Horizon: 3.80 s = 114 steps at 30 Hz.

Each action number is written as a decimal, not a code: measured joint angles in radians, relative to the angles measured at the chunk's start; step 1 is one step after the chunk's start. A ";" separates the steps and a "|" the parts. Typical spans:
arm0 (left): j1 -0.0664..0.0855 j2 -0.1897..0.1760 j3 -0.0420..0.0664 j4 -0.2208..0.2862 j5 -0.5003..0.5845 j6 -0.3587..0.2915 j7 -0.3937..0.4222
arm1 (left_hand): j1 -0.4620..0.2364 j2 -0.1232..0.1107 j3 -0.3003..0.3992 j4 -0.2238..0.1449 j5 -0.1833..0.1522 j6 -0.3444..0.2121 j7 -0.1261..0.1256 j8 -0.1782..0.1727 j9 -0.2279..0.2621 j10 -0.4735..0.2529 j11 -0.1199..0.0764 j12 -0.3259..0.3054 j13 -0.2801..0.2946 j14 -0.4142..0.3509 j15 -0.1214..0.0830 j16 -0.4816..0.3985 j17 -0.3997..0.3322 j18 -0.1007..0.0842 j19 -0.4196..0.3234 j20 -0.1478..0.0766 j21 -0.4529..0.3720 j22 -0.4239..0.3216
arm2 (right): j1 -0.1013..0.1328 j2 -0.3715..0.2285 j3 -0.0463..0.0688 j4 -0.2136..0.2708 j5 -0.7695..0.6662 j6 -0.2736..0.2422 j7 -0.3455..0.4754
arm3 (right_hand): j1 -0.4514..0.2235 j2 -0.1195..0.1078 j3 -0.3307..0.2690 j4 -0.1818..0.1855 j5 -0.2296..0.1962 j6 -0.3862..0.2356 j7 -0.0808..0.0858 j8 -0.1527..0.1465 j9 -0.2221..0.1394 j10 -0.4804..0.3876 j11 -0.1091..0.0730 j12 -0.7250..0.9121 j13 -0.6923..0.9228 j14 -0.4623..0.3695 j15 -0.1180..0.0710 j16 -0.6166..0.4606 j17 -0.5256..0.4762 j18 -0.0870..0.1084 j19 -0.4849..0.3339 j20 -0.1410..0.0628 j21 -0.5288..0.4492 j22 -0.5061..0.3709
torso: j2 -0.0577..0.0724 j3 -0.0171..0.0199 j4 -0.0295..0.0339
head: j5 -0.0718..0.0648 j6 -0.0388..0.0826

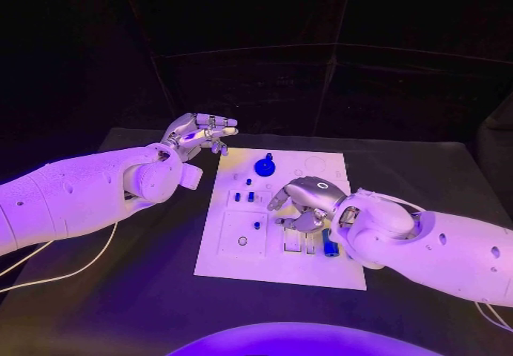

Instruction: Assemble the parts on the task board

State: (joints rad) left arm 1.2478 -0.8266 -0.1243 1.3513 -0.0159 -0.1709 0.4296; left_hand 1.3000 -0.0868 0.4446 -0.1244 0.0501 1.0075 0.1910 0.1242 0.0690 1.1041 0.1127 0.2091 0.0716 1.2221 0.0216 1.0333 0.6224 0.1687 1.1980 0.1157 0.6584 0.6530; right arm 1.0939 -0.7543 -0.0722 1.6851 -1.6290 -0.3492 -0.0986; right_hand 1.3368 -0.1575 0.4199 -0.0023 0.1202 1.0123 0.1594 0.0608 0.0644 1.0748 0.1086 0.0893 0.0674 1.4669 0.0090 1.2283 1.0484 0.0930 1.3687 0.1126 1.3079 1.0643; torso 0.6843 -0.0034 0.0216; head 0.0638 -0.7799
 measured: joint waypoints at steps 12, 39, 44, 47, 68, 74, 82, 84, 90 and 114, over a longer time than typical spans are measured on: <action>0.000 -0.002 0.000 0.001 0.000 0.004 -0.002 | 0.000 0.000 0.000 0.000 0.000 0.000 0.000 0.000 0.000 0.000 0.000 0.000 0.000 0.000 0.000 -0.004 -0.002 0.000 0.000 0.000 0.000 -0.001 | 0.066 -0.105 0.017 0.001 0.065 0.072 -0.044 | 0.006 0.006 -0.169 0.010 0.017 -0.095 -0.034 0.000 0.002 -0.125 0.007 0.007 -0.002 -0.007 0.007 -0.076 -0.109 0.024 -0.055 0.009 -0.100 -0.152 | 0.000 -0.0006 -0.0022 | -0.016 0.017; 0.000 -0.002 0.000 0.000 0.000 0.012 -0.003 | 0.000 0.000 0.000 0.000 0.000 -0.004 0.003 0.000 0.000 -0.004 0.004 0.000 0.000 0.000 0.000 -0.004 -0.002 0.000 -0.003 0.003 -0.004 -0.001 | 0.071 -0.069 0.017 -0.050 0.005 0.205 -0.098 | 0.084 0.084 -0.132 -0.013 -0.041 0.013 -0.016 0.017 0.008 -0.019 -0.023 0.087 -0.005 -0.004 -0.004 -0.054 -0.087 0.024 -0.017 -0.007 -0.085 -0.112 | 0.001 0.0000 0.0008 | -0.018 0.014; 0.000 -0.002 0.000 0.000 0.000 0.013 -0.004 | 0.000 0.000 0.000 0.000 0.000 -0.004 0.004 0.000 0.000 -0.004 0.004 0.000 0.000 0.000 0.000 -0.004 -0.002 0.000 -0.003 0.003 -0.004 -0.001 | 0.071 -0.063 0.017 -0.054 -0.004 0.207 -0.100 | 0.084 0.084 -0.123 -0.011 -0.041 0.013 -0.016 0.017 0.008 -0.019 -0.023 0.085 -0.006 -0.004 -0.004 -0.054 -0.089 0.024 -0.017 -0.007 -0.085 -0.112 | 0.001 0.0003 0.0006 | -0.020 0.013; 0.000 -0.002 0.000 0.000 0.000 0.014 -0.004 | 0.000 0.000 0.000 0.000 0.000 -0.004 0.003 0.000 0.000 -0.004 0.004 0.000 0.000 0.000 0.000 -0.004 -0.003 0.000 -0.003 0.003 -0.004 -0.001 | 0.071 -0.060 0.017 -0.056 -0.008 0.208 -0.101 | 0.084 0.084 -0.116 -0.010 -0.041 0.020 -0.016 0.017 0.008 -0.019 -0.023 0.080 -0.006 -0.004 -0.004 -0.054 -0.091 0.024 -0.017 -0.007 -0.085 -0.114 | 0.001 0.0004 0.0004 | -0.020 0.012; 0.000 -0.002 0.000 -0.001 0.000 0.018 -0.009 | 0.000 0.000 -0.003 0.003 0.000 -0.007 0.000 0.000 0.000 -0.004 0.004 0.000 0.001 -0.003 0.004 -0.004 -0.005 0.000 -0.003 0.003 -0.004 -0.002 | 0.071 -0.059 0.017 -0.058 -0.016 0.188 -0.096 | 0.091 0.094 -0.002 -0.037 -0.064 0.123 -0.029 0.047 0.016 0.119 -0.032 0.109 0.010 0.000 -0.033 -0.018 -0.047 0.024 0.019 -0.033 -0.038 -0.036 | 0.000 -0.0003 -0.0001 | -0.023 0.008; 0.000 -0.002 0.000 -0.001 0.000 0.018 -0.010 | 0.000 0.000 -0.003 0.003 0.000 -0.007 0.000 0.000 0.000 -0.004 0.004 0.000 0.001 -0.003 0.004 -0.004 -0.005 0.000 -0.003 0.003 -0.004 -0.002 | 0.071 -0.069 0.017 -0.048 -0.014 0.154 -0.084 | 0.101 0.103 0.026 -0.064 -0.068 0.129 -0.033 0.052 0.022 0.126 -0.025 0.111 0.015 0.000 -0.033 -0.012 -0.040 0.024 0.020 -0.034 -0.027 -0.019 | 0.000 -0.0001 -0.0001 | -0.023 0.006; 0.000 -0.001 0.000 -0.002 0.000 0.018 -0.010 | 0.000 0.000 -0.003 0.003 0.000 -0.007 0.000 0.000 0.000 -0.004 0.004 0.000 0.001 -0.003 0.004 -0.004 -0.005 0.000 -0.003 0.003 -0.004 -0.002 | 0.071 -0.113 0.017 0.017 0.020 0.115 -0.067 | 0.101 0.103 0.029 -0.066 -0.072 0.131 -0.034 0.049 0.019 0.126 -0.025 0.112 0.018 0.000 -0.033 -0.008 -0.037 0.023 0.024 -0.038 -0.022 -0.014 | -0.002 -0.0006 -0.0001 | -0.018 0.012; 0.000 0.001 -0.001 -0.003 0.000 0.018 -0.010 | 0.000 0.000 -0.003 0.003 0.000 -0.007 0.000 0.000 0.000 -0.004 0.004 0.000 0.001 -0.003 0.004 -0.004 -0.005 0.000 -0.003 0.003 -0.004 -0.002 | 0.071 -0.123 0.018 0.039 0.038 0.107 -0.062 | 0.101 0.103 0.029 -0.066 -0.073 0.131 -0.034 0.047 0.019 0.126 -0.025 0.106 0.019 0.000 -0.033 -0.008 -0.037 0.023 0.024 -0.037 -0.022 -0.013 | -0.002 -0.0011 -0.0001 | -0.017 0.013; 0.000 0.004 -0.001 -0.003 0.000 0.019 -0.010 | 0.000 0.000 -0.003 0.003 0.000 -0.007 0.000 0.000 0.000 -0.004 0.004 0.000 0.001 -0.003 0.004 -0.004 -0.005 0.000 -0.003 0.003 -0.004 -0.002 | 0.071 -0.102 0.019 0.086 0.095 0.083 -0.041 | 0.101 0.103 0.032 -0.069 -0.074 0.127 -0.030 0.044 0.018 0.126 -0.025 0.102 0.019 0.000 -0.033 -0.003 -0.037 0.023 0.024 -0.038 -0.022 -0.013 | -0.003 -0.0025 -0.0001 | -0.013 0.015; 0.000 0.000 -0.001 -0.002 0.000 0.020 -0.013 | 0.000 0.000 -0.010 0.004 0.000 -0.007 0.000 0.000 0.000 -0.007 0.000 0.005 0.000 -0.003 0.004 -0.004 -0.009 0.000 -0.003 0.003 -0.004 -0.003 | -0.005 0.152 0.005 -0.011 0.100 0.065 0.039 | 0.100 0.103 0.045 -0.077 -0.068 0.120 -0.023 0.040 0.015 0.126 -0.025 0.091 0.018 0.000 -0.032 -0.003 -0.037 0.023 0.023 -0.038 -0.022 -0.014 | -0.002 -0.0014 0.0001 | 0.030 -0.006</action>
State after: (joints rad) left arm 1.2482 -0.8264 -0.1250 1.3497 -0.0155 -0.1507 0.4162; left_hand 1.3000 -0.0868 0.4349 -0.1200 0.0501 1.0005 0.1910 0.1242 0.0691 1.0968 0.1125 0.2138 0.0720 1.2187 0.0253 1.0294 0.6135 0.1687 1.1952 0.1186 0.6546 0.6498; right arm 1.0889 -0.6020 -0.0670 1.6739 -1.5293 -0.2840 -0.0600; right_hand 1.4370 -0.0548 0.4646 -0.0788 0.0522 1.1322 0.1361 0.1006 0.0794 1.2011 0.0836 0.1800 0.0858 1.4669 -0.0235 1.2254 1.0109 0.1164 1.3922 0.0751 1.2855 1.0506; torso 0.6822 -0.0048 0.0217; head 0.0934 -0.7857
